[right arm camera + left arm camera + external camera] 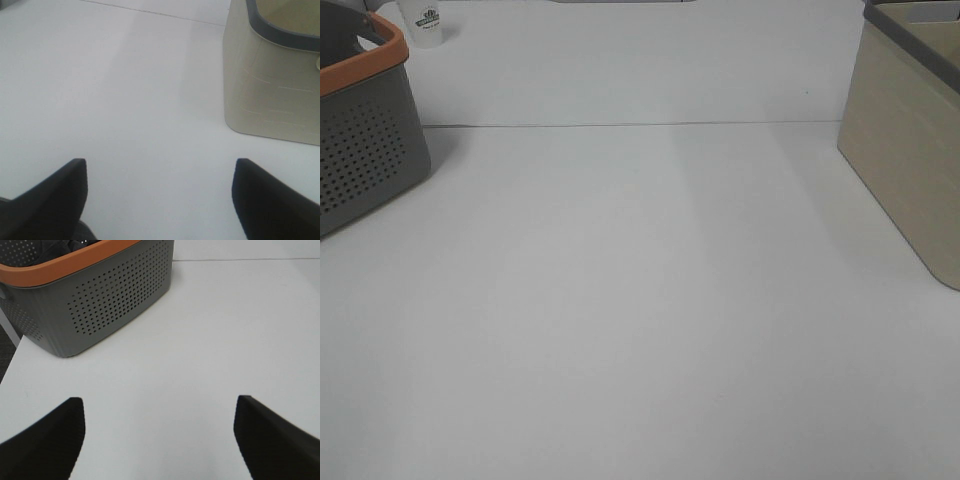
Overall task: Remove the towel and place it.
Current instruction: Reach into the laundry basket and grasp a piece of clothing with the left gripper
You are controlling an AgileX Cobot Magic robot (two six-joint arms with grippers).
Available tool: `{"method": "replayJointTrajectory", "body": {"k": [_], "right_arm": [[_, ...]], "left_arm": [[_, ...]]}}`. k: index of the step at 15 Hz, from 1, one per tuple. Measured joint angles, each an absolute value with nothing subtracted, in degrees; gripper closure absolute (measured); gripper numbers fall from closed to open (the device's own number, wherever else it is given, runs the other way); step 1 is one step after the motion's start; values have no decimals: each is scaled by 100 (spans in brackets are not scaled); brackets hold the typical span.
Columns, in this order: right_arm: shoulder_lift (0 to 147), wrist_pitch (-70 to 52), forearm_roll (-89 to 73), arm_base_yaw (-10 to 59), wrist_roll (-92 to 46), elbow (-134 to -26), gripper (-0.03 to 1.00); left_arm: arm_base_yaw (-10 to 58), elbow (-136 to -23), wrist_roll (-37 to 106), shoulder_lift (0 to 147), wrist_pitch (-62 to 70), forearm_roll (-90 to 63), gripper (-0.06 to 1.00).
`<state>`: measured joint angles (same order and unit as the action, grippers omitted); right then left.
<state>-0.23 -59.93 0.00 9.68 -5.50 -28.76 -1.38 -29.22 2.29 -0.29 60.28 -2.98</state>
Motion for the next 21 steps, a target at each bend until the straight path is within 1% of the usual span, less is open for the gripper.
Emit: {"method": "replayJointTrajectory", "body": {"k": [12, 14, 21], "right_arm": [[-23, -5993, 29, 968, -550, -2876, 19], [-23, -5993, 0, 968, -550, -2876, 19], [-23, -5993, 29, 968, -550, -2876, 19]], "left_arm": [[-138, -2928, 178, -29, 6028, -298, 18], [-138, -3071, 120, -23, 6022, -235, 18], [-138, -3827, 86, 1129, 5936, 0, 18]]}}
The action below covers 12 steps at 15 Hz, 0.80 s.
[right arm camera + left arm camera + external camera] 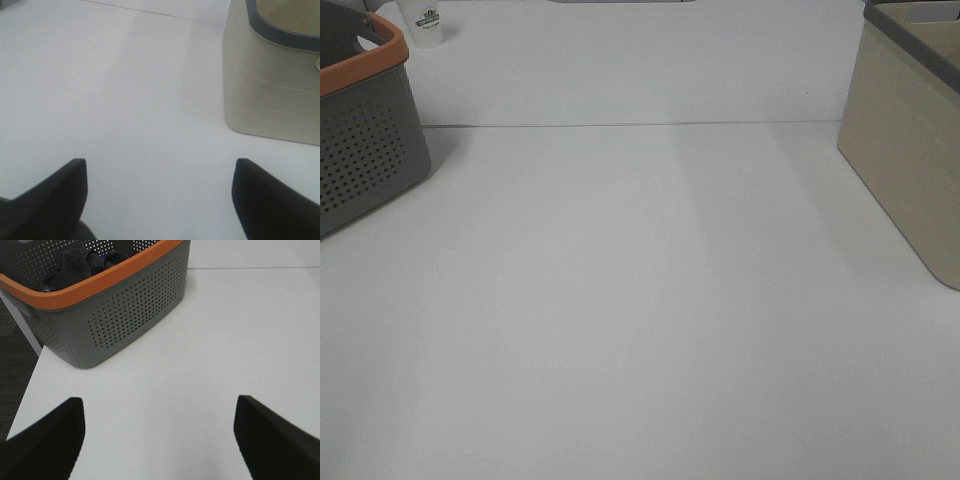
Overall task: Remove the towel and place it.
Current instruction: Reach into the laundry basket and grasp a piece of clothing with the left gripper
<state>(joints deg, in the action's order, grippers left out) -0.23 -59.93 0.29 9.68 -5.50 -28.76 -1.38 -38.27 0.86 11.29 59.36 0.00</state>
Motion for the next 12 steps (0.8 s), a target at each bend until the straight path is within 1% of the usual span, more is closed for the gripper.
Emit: {"method": "replayJointTrajectory", "body": {"k": [1, 2, 8, 12], "right_arm": [[-23, -5993, 29, 968, -550, -2876, 19], [-23, -5993, 29, 968, -550, -2876, 19], [-23, -5993, 29, 968, -550, -2876, 19], [-23, -5993, 29, 968, -550, -2876, 19]], "left_arm": [[-138, -3896, 80, 1220, 5930, 40, 18], [-138, -4200, -92, 1690, 5861, 241, 18], [-138, -5094, -985, 3117, 5306, 911, 18], [-138, -5879, -2223, 4429, 4968, 1570, 18]]}}
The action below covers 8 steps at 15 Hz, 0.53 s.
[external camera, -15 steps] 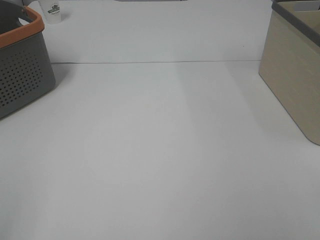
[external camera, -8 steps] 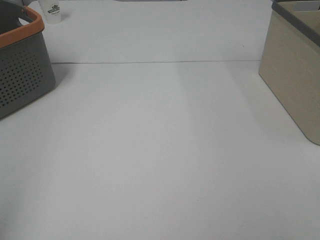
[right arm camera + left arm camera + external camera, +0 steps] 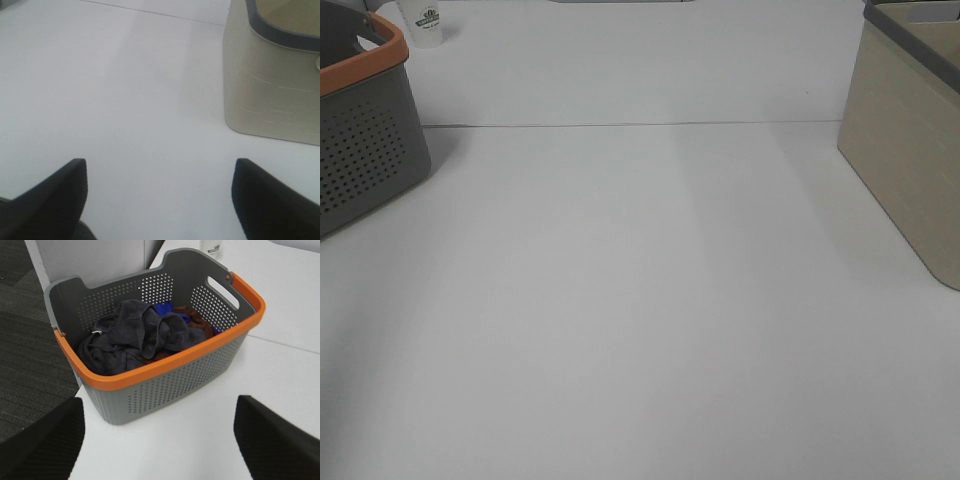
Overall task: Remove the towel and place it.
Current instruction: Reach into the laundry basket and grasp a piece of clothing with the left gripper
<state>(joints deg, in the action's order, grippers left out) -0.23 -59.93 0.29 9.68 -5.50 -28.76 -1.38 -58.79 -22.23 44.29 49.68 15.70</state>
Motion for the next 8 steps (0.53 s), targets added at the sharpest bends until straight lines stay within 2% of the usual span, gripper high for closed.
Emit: {"method": "replayJointTrajectory", "body": {"k": [2, 8], "right_arm": [[-23, -5993, 29, 968, -544, -2876, 20], [-23, -5993, 29, 968, -544, -2876, 20]], "left_arm": [[-138, -6589, -3123, 5575, 4939, 2235, 18], [-138, -7947, -4263, 7678, 4887, 2853, 18]]}}
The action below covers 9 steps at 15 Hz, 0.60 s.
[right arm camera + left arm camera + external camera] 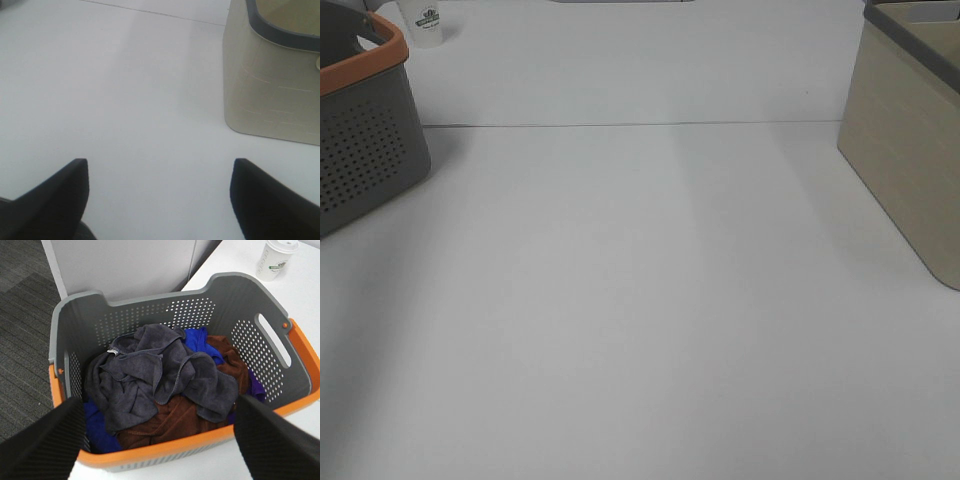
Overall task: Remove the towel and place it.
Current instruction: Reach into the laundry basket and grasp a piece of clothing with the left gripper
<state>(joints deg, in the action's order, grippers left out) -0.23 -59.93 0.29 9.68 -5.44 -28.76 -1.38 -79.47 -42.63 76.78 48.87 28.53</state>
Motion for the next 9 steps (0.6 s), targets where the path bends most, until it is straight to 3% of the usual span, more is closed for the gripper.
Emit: {"method": "replayJointTrajectory", "body": {"k": [4, 9], "right_arm": [[-23, -5993, 29, 968, -544, -2876, 20], [-23, -5993, 29, 968, -544, -2876, 20]], "left_arm": [[-138, -8829, -4973, 8995, 4853, 2956, 18], [-378, -9041, -5758, 9935, 4847, 3088, 18]]}}
